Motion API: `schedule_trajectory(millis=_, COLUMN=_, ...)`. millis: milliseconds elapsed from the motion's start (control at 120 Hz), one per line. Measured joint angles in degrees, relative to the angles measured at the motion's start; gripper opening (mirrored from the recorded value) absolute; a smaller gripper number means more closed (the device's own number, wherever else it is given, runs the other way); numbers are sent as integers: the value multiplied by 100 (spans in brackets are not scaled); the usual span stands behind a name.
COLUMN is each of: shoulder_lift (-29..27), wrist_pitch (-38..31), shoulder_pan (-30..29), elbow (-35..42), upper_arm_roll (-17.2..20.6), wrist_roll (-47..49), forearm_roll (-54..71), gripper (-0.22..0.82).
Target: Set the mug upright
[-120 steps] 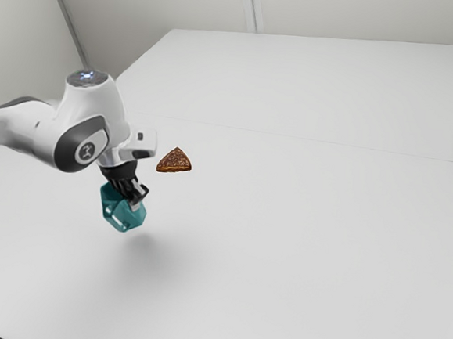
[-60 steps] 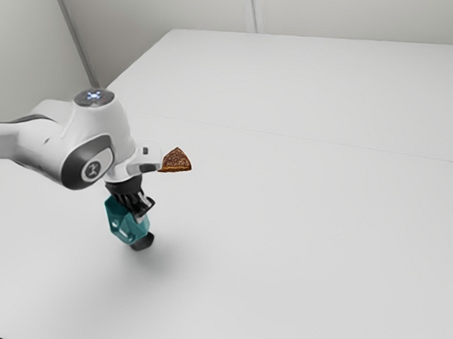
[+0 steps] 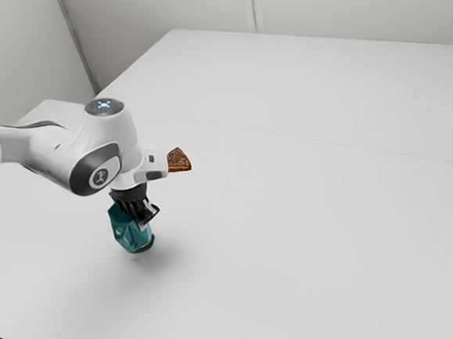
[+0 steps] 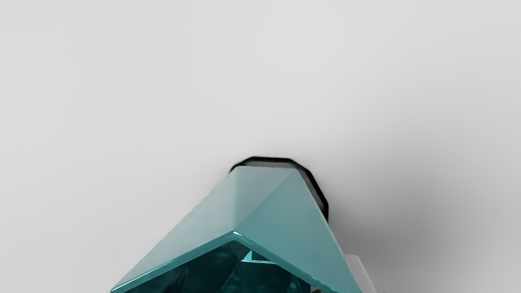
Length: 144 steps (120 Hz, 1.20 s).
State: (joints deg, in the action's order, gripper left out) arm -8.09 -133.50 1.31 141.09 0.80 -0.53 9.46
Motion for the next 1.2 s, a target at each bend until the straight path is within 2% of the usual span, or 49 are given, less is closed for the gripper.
schedule_trajectory(millis=267, shoulder_lift=91, wrist_pitch=-11, shoulder_pan=0, elbow=-1, upper_arm_roll=0, wrist_roll=97, forearm_roll=0, gripper=-16)
schedule_trajectory(millis=467, shoulder_lift=33, wrist_pitch=-12, shoulder_pan=1, elbow=-1, upper_arm_roll=-1, wrist_roll=129, forearm_roll=-18, gripper=11)
schedule_trajectory(millis=533, shoulder_lift=-41, wrist_pitch=-11, shoulder_pan=2, elbow=-1, upper_arm_roll=-1, wrist_roll=136, forearm_roll=-20, gripper=17)
schedule_trajectory(millis=658, shoulder_lift=-261, wrist_pitch=3, shoulder_pan=28, elbow=-1, upper_arm_roll=-1, wrist_roll=138, forearm_roll=-23, gripper=36)
schedule_trajectory(millis=867, shoulder_lift=-524, wrist_pitch=78, shoulder_pan=70, elbow=-66, upper_arm_roll=0, wrist_roll=131, forearm_roll=-43, gripper=50)
schedule_trajectory(millis=975, shoulder_lift=-477, wrist_pitch=527, shoulder_pan=71, elbow=-588, upper_arm_roll=-1, wrist_roll=132, forearm_roll=-120, gripper=54)
schedule_trajectory(millis=1200, shoulder_lift=-115, wrist_pitch=2086, shoulder_pan=86, elbow=-2039, upper_arm_roll=6, wrist_roll=149, forearm_roll=-268, gripper=57)
